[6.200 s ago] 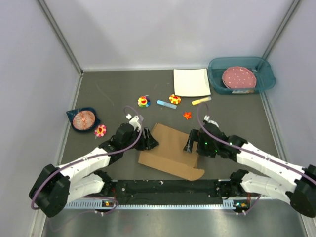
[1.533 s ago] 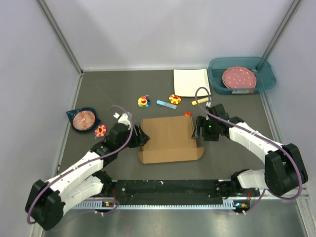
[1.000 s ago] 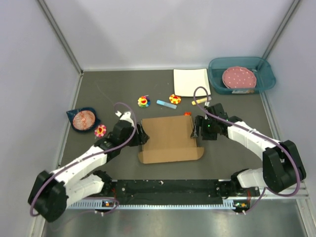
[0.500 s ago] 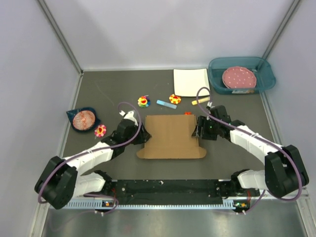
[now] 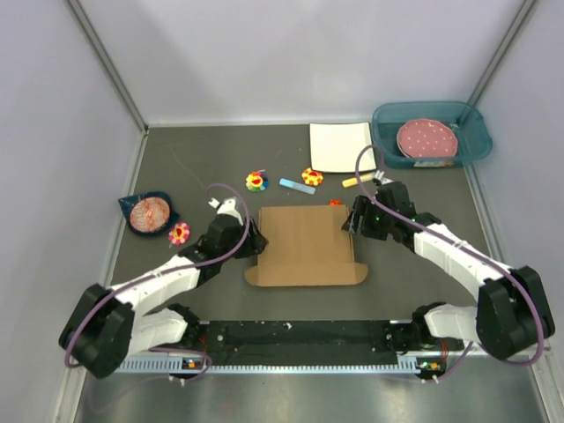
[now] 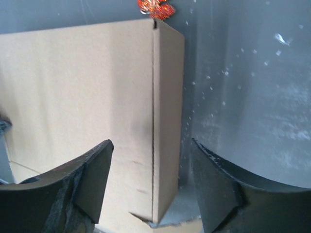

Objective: Fold the paper box

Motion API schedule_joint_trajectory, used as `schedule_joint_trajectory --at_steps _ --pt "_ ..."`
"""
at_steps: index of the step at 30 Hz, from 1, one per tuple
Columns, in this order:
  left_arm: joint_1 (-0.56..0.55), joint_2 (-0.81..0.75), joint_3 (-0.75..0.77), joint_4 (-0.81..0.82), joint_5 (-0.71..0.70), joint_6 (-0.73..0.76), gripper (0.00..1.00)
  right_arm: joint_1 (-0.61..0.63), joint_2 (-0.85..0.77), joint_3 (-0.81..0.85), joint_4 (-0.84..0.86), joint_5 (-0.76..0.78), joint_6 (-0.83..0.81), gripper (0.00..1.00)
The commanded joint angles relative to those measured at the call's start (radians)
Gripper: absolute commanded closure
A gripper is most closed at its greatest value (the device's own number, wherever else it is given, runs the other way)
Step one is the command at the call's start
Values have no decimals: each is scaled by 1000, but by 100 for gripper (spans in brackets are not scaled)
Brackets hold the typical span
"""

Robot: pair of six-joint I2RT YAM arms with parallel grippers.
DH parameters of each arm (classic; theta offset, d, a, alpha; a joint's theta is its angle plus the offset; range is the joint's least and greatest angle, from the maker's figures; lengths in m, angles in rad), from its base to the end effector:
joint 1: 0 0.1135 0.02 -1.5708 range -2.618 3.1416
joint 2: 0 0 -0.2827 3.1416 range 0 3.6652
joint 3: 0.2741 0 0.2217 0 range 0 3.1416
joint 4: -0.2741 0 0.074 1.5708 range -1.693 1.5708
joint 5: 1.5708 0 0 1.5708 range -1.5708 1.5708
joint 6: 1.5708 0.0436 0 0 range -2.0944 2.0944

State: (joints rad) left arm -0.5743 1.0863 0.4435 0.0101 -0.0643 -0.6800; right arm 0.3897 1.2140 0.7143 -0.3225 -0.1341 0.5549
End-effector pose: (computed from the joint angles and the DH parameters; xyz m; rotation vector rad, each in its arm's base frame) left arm 0.1610 -0.1008 0.2143 -0.1571 2.2686 -0.6170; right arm 0.1986 0.0879 0.2429 0.1388 2.4664 0.5890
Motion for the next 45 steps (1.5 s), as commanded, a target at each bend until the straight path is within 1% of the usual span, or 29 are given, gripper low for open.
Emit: schedule_joint_trajectory --at_steps 1,3,4,5,7,10,12,14,15,16,17,18,19,20,21,22,24,25,26,27,28,29,30,31,32,33,39,45 --pt "5 125 -6 140 107 -29 47 -6 80 -25 171 -68 33 41" --pt "5 158 -8 169 147 -36 55 -5 116 -59 206 -76 40 46" --pt "5 184 -17 178 168 -38 59 -6 119 -73 218 -79 46 50" --pt "5 193 -23 200 175 -41 67 -6 122 -103 243 -82 46 52" --pt "5 199 -46 215 179 -46 72 -5 114 -151 266 -88 57 57" --pt "5 182 -63 225 175 -46 73 -6 98 -185 284 -93 65 57" --pt "5 166 -60 205 166 -39 71 -8 82 -196 275 -93 65 57" --pt "7 118 -51 176 141 -33 66 -6 42 -184 244 -84 60 52" --pt "7 69 -37 133 130 -32 59 -8 24 -176 208 -69 57 50" --pt "7 40 -31 111 118 -32 55 -6 -23 -158 188 -59 56 44" --pt "7 8 -25 85 103 -32 51 -6 -45 -144 163 -47 50 40" --pt "8 -64 -13 64 74 -32 45 -6 -71 -132 133 -20 48 36" --pt "10 -100 -6 19 40 -33 42 -6 -100 -112 87 -4 39 30" --pt "11 -136 -2 7 26 -33 41 -9 -154 -105 65 11 36 27" --pt "13 -200 -2 -1 -6 -33 39 -12 -183 -101 50 36 33 26" --pt "13 -230 -5 -5 -18 -35 38 -23 -208 -96 22 44 30 24" --pt "16 -287 -17 -44 -64 -41 37 -34 -266 -99 5 71 28 24" --pt "17 -299 -26 -50 -81 -46 38 -37 -278 -113 -4 82 25 27" --pt "17 -307 -37 -59 -101 -64 40 -49 -289 -125 -6 91 23 33" --pt "21 -310 -69 -58 -115 -73 42 -55 -297 -139 -7 97 22 41" --pt "24 -307 -87 -46 -114 -79 47 -58 -294 -165 -4 102 26 66" --pt "27 -299 -109 11 -102 -82 69 -60 -291 -179 5 109 31 79" --pt "36 -278 -142 31 -89 -88 79 -60 -269 -194 17 103 37 100" --pt "40 -263 -155 50 -69 -99 87 -60 -255 -217 26 94 39 100" --pt "44 -249 -163 62 -66 -113 99 -60 -243 -225 40 88 42 100" --pt "44 -220 -169 82 -65 -116 100 -60 -214 -233 55 71 46 100" --pt "45 -125 -164 178 -35 -118 100 -60 -163 -289 177 2 82 100" --pt "45 -52 -149 238 15 -110 100 -60 -169 -300 215 -32 83 100"
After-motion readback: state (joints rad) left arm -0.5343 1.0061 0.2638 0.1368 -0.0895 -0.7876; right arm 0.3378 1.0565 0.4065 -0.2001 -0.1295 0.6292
